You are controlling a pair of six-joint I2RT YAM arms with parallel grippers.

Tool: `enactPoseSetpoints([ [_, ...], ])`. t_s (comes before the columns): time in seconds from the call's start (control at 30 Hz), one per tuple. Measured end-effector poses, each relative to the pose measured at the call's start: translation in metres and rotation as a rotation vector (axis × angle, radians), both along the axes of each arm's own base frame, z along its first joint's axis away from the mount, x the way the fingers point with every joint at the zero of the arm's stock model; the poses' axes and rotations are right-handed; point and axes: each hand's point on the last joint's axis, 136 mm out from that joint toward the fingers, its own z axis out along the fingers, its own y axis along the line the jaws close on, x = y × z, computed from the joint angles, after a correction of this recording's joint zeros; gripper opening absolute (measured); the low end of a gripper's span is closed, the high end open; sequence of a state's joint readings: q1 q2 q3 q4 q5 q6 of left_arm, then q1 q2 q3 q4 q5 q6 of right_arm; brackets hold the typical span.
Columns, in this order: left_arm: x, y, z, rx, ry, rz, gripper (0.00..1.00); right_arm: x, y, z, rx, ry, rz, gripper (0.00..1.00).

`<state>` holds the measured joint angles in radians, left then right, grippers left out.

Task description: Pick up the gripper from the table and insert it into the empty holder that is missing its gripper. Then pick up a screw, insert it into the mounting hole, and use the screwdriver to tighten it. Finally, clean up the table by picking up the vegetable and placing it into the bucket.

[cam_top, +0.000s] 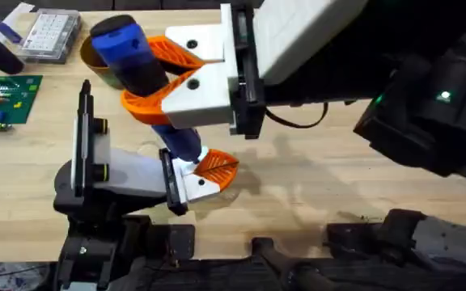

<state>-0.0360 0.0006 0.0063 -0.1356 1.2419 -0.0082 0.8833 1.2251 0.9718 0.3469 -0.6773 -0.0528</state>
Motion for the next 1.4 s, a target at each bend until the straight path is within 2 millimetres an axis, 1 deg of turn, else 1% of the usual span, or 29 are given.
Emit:
enactPoseSetpoints([
  [0.2, 0.0, 0.0, 0.0, 0.0, 0.0, 0.0, 0.004, 0.0019, 0.0023, -0.0038, -0.007, 0.006, 0.0, 0.027],
  [0.73, -0.0002, -0.0001, -0.0001, -0.001, 0.003, -0.001, 0.004, 0.0005, 0.0028, -0.0062, -0.002, 0.002, 0.003, 0.027],
  [1.4, -0.0001, 0.0, -0.0001, -0.001, 0.004, -0.001, 0.004, 0.0, 0.0026, -0.0059, 0.014, -0.007, 0.004, 0.027],
])
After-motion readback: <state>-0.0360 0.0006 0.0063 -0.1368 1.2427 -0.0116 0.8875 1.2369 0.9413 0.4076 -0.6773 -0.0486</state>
